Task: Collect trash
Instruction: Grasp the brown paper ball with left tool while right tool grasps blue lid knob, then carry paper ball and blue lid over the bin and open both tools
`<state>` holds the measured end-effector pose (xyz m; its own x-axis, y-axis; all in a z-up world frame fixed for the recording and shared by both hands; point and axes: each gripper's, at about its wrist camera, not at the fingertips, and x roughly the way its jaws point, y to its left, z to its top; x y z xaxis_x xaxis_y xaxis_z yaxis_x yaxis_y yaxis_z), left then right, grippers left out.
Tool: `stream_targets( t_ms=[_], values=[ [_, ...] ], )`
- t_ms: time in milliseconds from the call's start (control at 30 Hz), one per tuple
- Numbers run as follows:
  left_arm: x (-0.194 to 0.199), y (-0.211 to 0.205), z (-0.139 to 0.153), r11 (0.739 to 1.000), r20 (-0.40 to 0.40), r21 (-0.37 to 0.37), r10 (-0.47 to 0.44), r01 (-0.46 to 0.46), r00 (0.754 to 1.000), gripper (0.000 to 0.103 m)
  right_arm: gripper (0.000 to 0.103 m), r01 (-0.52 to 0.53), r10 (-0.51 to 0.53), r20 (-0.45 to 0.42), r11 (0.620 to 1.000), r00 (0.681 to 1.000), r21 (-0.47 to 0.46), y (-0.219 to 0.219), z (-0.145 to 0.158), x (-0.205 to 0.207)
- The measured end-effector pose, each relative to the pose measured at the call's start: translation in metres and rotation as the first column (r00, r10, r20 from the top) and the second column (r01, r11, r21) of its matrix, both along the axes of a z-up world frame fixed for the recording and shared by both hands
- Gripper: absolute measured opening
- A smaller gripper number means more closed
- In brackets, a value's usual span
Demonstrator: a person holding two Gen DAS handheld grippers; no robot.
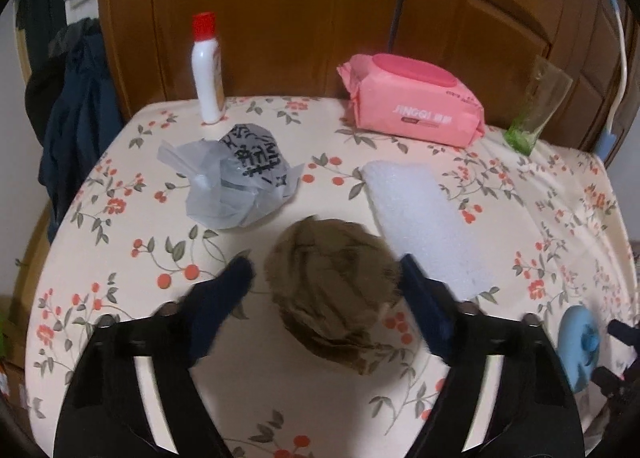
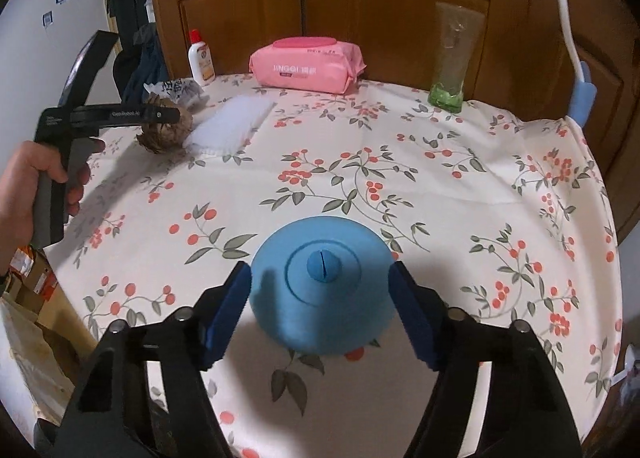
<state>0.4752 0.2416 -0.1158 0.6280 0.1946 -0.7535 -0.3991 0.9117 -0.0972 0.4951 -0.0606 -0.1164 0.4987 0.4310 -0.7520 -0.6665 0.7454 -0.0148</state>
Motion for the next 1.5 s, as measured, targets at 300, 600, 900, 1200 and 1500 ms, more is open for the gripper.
stream_targets(
  t_ms=[300,600,900,1200,1500],
  values=[
    [-0.010,-0.019,0.008,0.998,0.018,0.009,-0.063,0.062,0.998,0.057,0.030,-0.015,0.014,-0.013,1.000,1.000,-0.023,0.009,-0.007,0.002],
    [-0.041,-0.028,0.025,0.996,0.077,-0.023,-0.084,0.086,0.993,0.056,0.018,-0.011,0.011,-0.016,1.000,1.000,-0.006,0.006,0.002,-0.001],
    [-0.096,-0.056,0.054,0.987,0.157,-0.052,-0.145,0.155,0.977,0.056,0.018,-0.059,0.056,0.053,0.996,0.997,0.063,-0.015,0.042,-0.060],
    [-0.151,-0.106,0.058,0.968,0.173,-0.018,-0.245,0.251,0.954,0.056,0.018,-0.080,0.074,0.091,0.995,0.993,0.065,-0.042,0.060,-0.133],
    [-0.199,-0.139,0.049,0.953,0.176,-0.019,-0.294,0.302,0.939,0.056,0.018,-0.080,0.076,0.061,0.995,0.995,0.061,-0.073,0.050,-0.190]
  ],
)
